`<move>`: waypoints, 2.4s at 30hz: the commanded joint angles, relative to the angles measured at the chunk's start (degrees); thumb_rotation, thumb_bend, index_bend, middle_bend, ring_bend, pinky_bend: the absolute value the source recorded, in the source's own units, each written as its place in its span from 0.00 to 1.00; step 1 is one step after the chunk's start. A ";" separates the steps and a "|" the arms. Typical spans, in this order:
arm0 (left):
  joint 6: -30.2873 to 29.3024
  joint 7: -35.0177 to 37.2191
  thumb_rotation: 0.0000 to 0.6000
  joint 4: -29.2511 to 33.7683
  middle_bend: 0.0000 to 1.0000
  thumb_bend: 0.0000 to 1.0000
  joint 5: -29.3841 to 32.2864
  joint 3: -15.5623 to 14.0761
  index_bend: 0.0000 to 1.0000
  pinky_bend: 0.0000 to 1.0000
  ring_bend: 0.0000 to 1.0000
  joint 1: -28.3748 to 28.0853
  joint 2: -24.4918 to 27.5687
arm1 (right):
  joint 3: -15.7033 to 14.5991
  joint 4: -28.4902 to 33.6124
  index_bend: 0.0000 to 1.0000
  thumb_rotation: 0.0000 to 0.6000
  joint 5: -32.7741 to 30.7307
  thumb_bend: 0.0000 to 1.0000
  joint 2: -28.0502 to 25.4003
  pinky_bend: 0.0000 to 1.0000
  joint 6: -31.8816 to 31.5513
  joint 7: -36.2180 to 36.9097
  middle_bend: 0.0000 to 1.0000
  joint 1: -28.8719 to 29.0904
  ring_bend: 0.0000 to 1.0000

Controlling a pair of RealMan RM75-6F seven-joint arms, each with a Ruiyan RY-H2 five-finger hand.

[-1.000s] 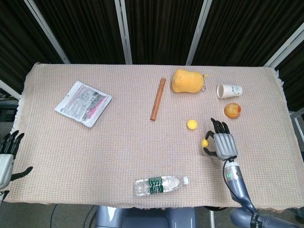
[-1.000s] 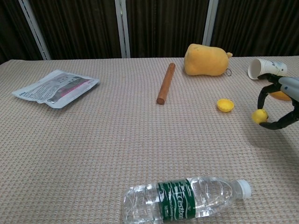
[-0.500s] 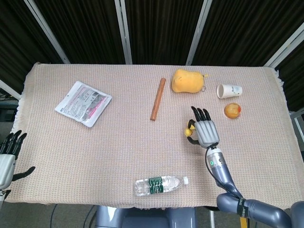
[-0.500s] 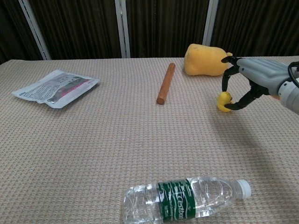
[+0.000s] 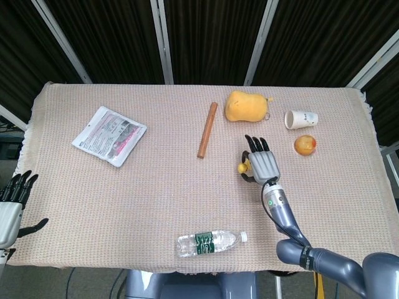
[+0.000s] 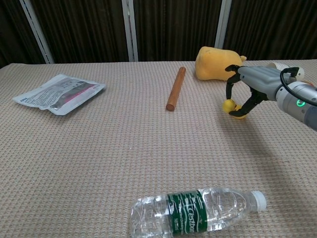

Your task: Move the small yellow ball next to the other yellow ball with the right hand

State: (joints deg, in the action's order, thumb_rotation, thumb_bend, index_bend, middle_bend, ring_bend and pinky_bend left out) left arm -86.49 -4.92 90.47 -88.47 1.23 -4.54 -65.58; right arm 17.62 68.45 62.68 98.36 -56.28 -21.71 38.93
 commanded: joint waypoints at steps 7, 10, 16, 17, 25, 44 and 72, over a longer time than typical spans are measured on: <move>0.45 0.32 1.00 0.23 0.00 0.00 -0.22 0.05 0.00 0.19 0.00 -0.44 0.14 | -0.55 -5.29 0.53 1.00 -0.34 0.21 1.30 0.00 2.18 3.42 0.00 1.39 0.00; 0.67 0.24 1.00 0.35 0.00 0.00 -0.22 0.05 0.00 0.19 0.00 -0.59 0.22 | -0.63 -6.56 0.53 1.00 -0.45 0.21 1.62 0.00 2.67 4.28 0.00 1.66 0.00; 1.04 0.33 1.00 0.54 0.00 0.00 -0.10 0.08 0.00 0.19 0.00 -0.83 0.33 | -0.85 -9.37 0.53 1.00 -0.77 0.21 2.50 0.00 3.77 5.38 0.00 2.33 0.00; 1.07 0.36 1.00 0.57 0.00 0.00 -0.09 0.08 0.00 0.19 0.00 -0.86 0.34 | -0.89 -9.81 0.53 1.00 -0.84 0.21 2.67 0.00 3.99 5.56 0.00 2.44 0.00; 1.36 0.79 1.00 0.70 0.00 0.00 -0.09 -0.03 0.00 0.19 0.00 -1.02 0.47 | -1.16 -13.59 0.53 1.00 -0.94 0.21 3.83 0.00 5.96 7.18 0.00 3.46 0.00; 1.94 1.42 1.00 1.11 0.00 0.00 -0.16 -0.34 0.00 0.19 0.00 -1.32 0.76 | -1.62 -18.01 0.49 1.00 -0.01 0.21 3.83 0.00 8.13 9.75 0.00 4.68 0.00; 1.64 1.61 1.00 1.07 0.00 0.00 -1.61 -0.68 0.00 0.19 0.00 -1.75 1.01 | -4.55 -0.93 0.08 1.00 5.58 0.00 -10.58 0.00 -0.31 7.08 0.00 -0.63 0.00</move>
State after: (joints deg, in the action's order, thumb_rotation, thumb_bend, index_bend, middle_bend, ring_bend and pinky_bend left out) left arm -84.86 -3.28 91.55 -90.05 0.58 -6.27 -64.59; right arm 13.91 61.59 66.23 92.34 -52.96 -13.36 40.47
